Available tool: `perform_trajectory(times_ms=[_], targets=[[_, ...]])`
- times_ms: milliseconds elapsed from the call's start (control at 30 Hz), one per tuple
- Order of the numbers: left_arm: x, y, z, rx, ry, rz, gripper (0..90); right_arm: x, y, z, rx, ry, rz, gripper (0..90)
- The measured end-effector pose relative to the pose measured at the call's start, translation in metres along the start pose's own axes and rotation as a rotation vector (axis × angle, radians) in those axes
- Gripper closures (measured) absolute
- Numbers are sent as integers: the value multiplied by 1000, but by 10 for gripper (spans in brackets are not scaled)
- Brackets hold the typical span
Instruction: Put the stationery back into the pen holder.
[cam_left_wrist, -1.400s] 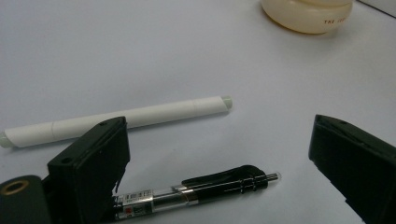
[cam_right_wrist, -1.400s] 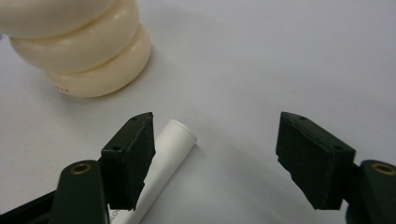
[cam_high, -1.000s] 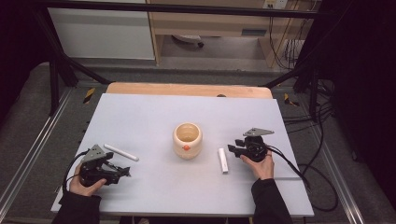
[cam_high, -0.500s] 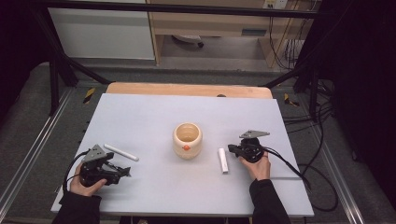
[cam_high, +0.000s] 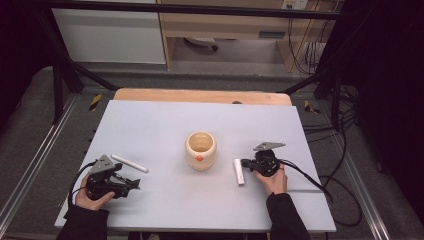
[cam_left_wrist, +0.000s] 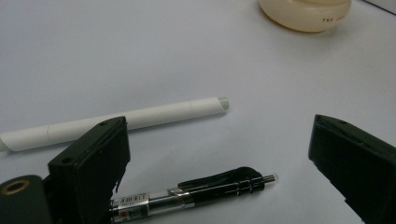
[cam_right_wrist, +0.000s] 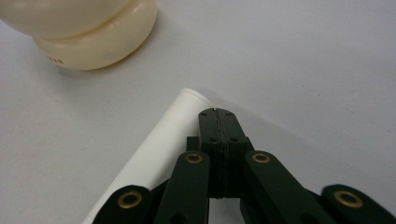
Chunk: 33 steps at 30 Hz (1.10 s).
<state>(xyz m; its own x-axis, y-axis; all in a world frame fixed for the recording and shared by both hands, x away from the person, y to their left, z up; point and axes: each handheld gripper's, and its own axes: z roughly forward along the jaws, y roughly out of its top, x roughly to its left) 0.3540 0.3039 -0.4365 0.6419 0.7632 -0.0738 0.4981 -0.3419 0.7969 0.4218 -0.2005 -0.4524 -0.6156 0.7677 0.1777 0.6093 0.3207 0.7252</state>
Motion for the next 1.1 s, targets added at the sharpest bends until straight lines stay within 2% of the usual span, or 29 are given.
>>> perform_trajectory(times_ms=[267, 400, 533, 767, 1000, 1100], targets=[[0, 0, 0, 1, 1, 0, 56, 2, -1, 4, 3, 11, 6, 900], [0, 0, 0, 0, 0, 0, 56, 3, 0, 5, 3, 17, 0, 900], [0, 0, 0, 0, 1, 1, 56, 8, 3, 7, 0, 23, -26, 900], [0, 0, 0, 0, 1, 0, 56, 13, 4, 11, -1, 34, -28, 900], [0, 0, -1, -1, 0, 1, 56, 14, 5, 5, -12, 38, -37, 900], [0, 0, -1, 2, 2, 2, 56, 16, 5, -4, -23, 37, -43, 900]])
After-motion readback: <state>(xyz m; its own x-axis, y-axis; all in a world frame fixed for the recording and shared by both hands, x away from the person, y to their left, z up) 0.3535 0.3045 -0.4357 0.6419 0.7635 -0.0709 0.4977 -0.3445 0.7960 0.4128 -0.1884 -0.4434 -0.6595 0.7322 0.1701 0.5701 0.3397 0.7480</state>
